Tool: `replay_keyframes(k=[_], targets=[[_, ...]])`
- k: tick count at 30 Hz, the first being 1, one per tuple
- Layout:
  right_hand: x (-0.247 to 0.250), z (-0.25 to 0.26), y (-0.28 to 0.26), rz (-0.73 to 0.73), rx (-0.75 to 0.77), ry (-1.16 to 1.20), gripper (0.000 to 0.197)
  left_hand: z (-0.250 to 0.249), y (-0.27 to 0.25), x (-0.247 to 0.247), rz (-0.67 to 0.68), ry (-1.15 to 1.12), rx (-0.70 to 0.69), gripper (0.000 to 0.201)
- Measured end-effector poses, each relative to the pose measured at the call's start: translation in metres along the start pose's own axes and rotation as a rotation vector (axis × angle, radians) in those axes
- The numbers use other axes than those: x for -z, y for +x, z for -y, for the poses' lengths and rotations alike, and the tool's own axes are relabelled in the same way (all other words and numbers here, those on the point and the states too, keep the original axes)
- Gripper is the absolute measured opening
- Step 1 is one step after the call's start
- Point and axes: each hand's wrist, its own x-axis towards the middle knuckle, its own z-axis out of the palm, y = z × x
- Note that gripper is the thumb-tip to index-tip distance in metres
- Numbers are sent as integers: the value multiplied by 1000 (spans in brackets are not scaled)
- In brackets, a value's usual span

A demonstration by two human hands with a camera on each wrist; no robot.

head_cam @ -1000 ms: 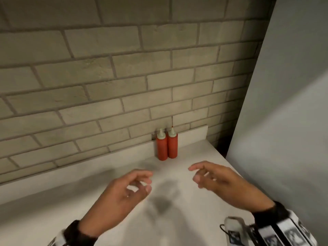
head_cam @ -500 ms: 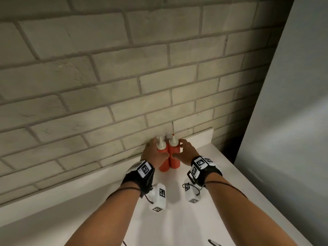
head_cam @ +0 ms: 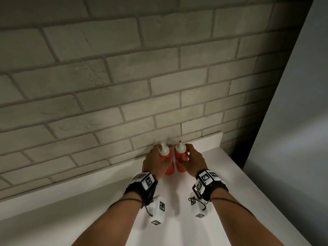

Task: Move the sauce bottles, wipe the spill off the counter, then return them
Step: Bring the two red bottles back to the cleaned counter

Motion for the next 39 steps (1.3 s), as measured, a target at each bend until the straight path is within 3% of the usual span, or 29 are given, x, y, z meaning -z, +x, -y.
replay_keyframes(k=[9,18,29,34,39], targets=[[26,28,-110,30,138,92,68,-1,-115,71,-132,-281,-96,47],[15,39,-241,243,280,166,60,39,-273,135,-277,-381,-94,62],[-51,74,-339,420,353,213,55,134,-400,185,-476,-363,73,63],[-95,94,-370,465,334,202,55,181,-440,212,-480,-342,88,60],[-145,118,-403,457,301,204,53,230,-466,247,-402,-307,83,62]])
